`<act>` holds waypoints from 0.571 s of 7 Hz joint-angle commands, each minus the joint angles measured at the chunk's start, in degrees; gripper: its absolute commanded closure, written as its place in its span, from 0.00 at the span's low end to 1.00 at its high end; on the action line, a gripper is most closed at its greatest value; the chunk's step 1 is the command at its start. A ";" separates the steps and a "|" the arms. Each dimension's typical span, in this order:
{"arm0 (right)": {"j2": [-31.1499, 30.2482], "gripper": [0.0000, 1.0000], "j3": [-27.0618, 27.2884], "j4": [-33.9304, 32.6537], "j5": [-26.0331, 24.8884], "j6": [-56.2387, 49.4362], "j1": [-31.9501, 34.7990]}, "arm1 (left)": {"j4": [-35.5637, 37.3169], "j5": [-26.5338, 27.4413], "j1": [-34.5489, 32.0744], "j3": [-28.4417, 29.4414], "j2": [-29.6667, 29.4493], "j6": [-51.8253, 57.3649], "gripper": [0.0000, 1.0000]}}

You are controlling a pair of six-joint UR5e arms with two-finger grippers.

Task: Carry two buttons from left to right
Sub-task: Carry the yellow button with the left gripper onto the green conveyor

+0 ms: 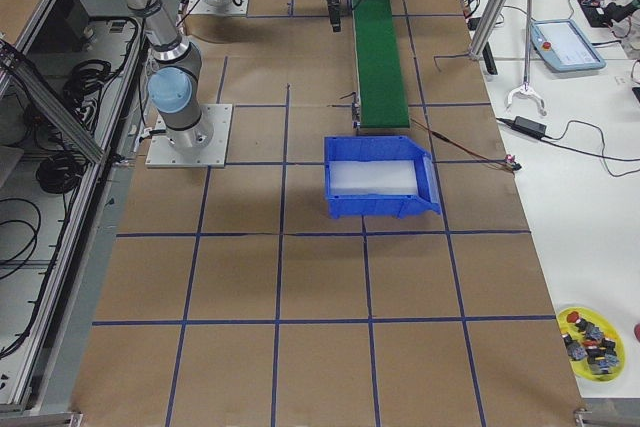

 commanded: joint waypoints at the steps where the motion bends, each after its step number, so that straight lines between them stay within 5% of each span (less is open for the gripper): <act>1: 0.00 0.00 0.00 0.00 0.09 0.08 -0.01 | 7.02 0.20 0.34 -4.57 -0.07 0.88 0.94; 2: 0.00 0.00 0.00 0.00 0.09 0.08 -0.01 | 8.17 0.46 0.43 -5.03 -0.16 1.76 0.94; 3: 0.00 0.00 0.09 0.00 0.09 0.08 -0.01 | 8.19 0.46 0.43 -5.12 -0.16 2.29 0.71; 4: 0.00 0.00 0.00 0.00 0.09 0.00 -0.01 | 8.36 0.20 0.43 -5.03 -0.24 1.51 0.08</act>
